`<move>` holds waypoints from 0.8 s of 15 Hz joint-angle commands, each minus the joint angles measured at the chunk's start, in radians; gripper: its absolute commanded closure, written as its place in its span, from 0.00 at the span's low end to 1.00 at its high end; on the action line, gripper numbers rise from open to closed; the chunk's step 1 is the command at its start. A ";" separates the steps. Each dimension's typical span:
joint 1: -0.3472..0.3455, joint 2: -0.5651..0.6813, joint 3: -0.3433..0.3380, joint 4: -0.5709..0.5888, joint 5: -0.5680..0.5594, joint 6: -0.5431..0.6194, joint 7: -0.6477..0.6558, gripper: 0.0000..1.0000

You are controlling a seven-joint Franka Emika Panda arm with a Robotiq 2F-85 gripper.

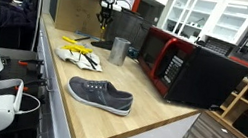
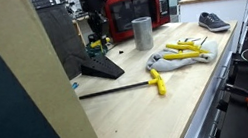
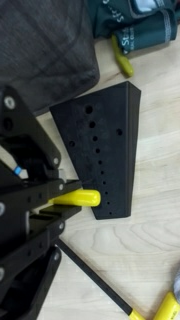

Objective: Put the yellow object on the table with the other yellow objects

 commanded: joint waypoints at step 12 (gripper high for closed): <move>0.004 -0.246 0.011 -0.112 -0.054 -0.277 0.000 0.96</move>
